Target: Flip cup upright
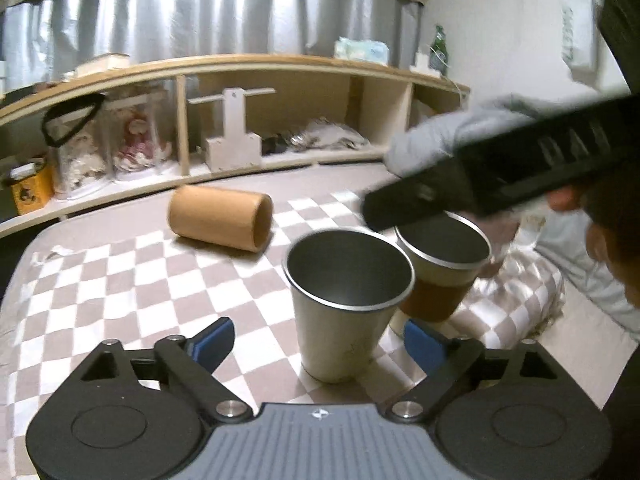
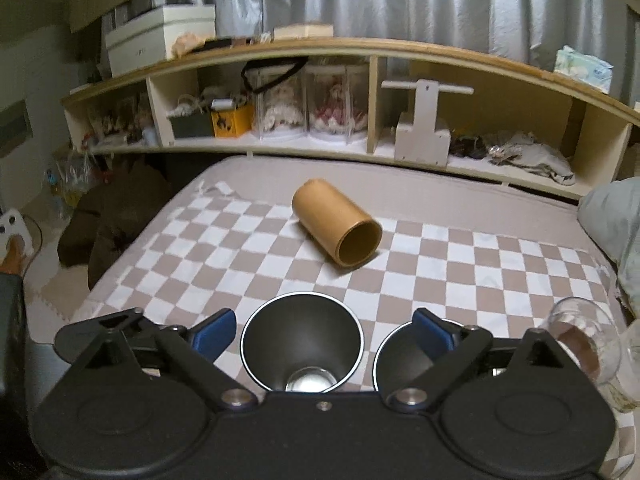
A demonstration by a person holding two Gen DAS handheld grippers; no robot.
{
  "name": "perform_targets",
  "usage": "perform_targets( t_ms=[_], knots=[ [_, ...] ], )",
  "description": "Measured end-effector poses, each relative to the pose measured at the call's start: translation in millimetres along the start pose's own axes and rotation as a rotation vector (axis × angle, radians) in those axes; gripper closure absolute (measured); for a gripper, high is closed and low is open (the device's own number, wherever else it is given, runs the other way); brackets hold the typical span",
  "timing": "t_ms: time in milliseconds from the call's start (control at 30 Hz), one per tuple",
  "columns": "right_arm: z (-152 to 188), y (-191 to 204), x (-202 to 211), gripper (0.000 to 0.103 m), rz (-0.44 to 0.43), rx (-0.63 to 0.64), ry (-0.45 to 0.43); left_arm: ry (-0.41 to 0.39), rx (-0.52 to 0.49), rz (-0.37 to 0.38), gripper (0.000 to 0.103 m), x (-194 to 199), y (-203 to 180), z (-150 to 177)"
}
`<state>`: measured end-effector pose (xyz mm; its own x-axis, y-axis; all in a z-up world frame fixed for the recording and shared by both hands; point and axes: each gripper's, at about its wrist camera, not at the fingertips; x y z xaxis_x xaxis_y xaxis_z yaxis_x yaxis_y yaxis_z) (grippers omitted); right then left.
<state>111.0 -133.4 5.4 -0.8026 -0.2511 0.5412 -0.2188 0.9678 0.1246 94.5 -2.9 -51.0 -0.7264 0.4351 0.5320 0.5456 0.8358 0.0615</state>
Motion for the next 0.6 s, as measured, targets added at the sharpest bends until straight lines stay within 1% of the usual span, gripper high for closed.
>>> perform_targets(
  t_ms=[133,200,300,433,600],
  knots=[
    [8,-10,19,0.006,0.008,-0.020,-0.060,-0.025,0.030,-0.069,0.001,14,3,-5],
    [13,-16,28,0.005,0.015,-0.028,-0.092,-0.034,0.045,-0.105,0.000,18,3,-7],
    [20,-26,41,0.003,0.025,-0.038,-0.130,-0.040,0.079,-0.144,0.000,25,3,-7],
    [31,-41,58,0.002,0.043,-0.051,-0.174,-0.056,0.088,-0.208,0.000,40,0,-8],
    [43,-55,73,0.000,0.046,-0.079,-0.220,-0.097,0.100,-0.273,0.000,59,-5,-7]
  ],
)
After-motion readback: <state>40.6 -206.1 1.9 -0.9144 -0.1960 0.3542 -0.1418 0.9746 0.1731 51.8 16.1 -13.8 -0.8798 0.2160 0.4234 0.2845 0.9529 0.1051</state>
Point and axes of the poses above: each gripper's, at about its wrist camera, not at the fingertips, and x roughly against the way its jaws point, y to its left, z to its underside, and after that the axes turned 7 degrees about -x, right-handed
